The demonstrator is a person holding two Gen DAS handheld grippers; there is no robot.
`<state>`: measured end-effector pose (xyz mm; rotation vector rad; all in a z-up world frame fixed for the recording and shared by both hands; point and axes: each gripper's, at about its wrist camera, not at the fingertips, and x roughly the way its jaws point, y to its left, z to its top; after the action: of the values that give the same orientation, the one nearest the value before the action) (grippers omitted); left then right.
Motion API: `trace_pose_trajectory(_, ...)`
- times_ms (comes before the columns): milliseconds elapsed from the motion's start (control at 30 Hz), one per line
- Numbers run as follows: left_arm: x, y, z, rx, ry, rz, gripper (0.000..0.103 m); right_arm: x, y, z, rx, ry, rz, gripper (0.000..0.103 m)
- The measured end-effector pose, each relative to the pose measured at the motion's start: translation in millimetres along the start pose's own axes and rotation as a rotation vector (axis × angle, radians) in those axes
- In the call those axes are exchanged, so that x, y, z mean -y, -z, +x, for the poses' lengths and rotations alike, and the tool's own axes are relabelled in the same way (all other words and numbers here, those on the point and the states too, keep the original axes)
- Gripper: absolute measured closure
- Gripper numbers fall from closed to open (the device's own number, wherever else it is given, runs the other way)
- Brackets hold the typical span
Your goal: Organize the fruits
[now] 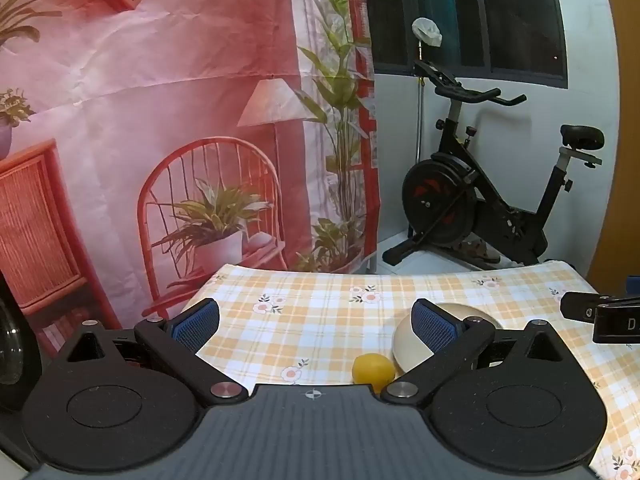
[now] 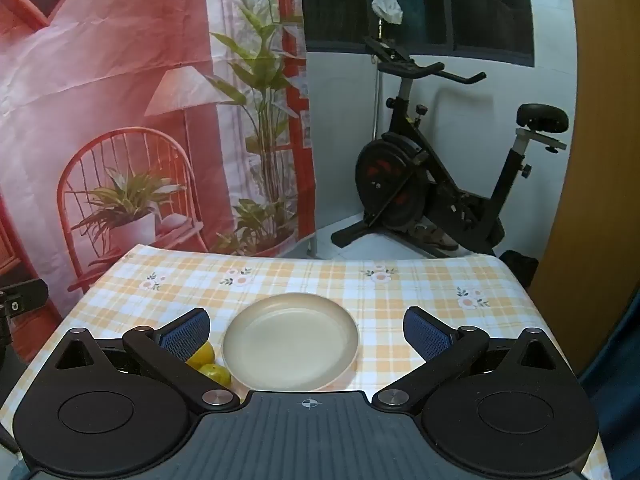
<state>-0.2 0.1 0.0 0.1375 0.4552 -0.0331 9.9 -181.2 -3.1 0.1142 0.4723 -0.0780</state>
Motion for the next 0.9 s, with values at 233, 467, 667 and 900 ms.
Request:
trace_pose_trajectory(233,-0.9,-0.3,1.0,-0.008,0.003,-0.003,0.000,0.4,1.6,-0.3,0.001,-0.003,0.005,0.000)
trace_pose_trajectory(467,-5.4,-4.8,1.5,-0.006,0.000,-0.006,0.000,1.4,2.9,0.2,0.002,-0.003,0.007,0.000)
trace_pose_trajectory(667,-4.8,-4.1,2.2,-0.005,-0.001,-0.006,0.000,2.1,3.8,0.6,0.002,-0.003,0.007,0.000)
trace_pose_trajectory(900,-0.5,0.7,0.5,-0.008,-0.002,-0.006,0.000,2.9,4.4,1.1,0.002,-0.003,0.008,0.000)
